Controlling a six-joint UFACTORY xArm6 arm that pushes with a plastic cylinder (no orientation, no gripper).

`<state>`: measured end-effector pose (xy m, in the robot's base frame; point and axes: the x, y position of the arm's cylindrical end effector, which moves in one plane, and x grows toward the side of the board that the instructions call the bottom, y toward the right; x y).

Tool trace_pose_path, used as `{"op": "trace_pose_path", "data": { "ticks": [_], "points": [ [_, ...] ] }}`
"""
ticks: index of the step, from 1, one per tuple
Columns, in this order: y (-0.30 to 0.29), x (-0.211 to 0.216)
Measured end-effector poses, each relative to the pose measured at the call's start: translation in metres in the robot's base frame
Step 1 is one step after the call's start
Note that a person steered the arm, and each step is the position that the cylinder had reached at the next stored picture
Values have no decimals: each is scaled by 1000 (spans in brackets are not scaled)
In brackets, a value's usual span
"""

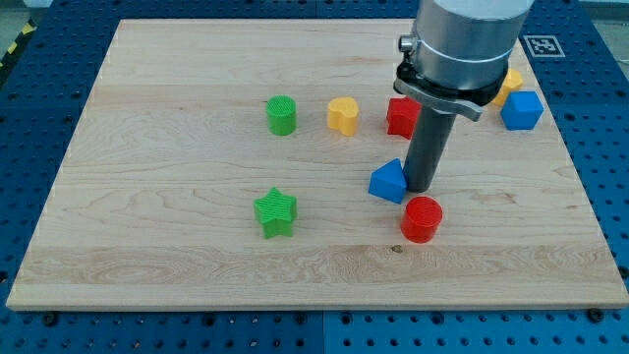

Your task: Push the blue triangle vertical to the green star

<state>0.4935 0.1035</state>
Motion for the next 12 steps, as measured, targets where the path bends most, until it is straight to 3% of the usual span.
{"op": "trace_pose_path", "data": {
  "ticks": [5, 8, 12],
  "points": [
    [-51, 0],
    [-52, 26],
    [-79, 26]
  ]
}}
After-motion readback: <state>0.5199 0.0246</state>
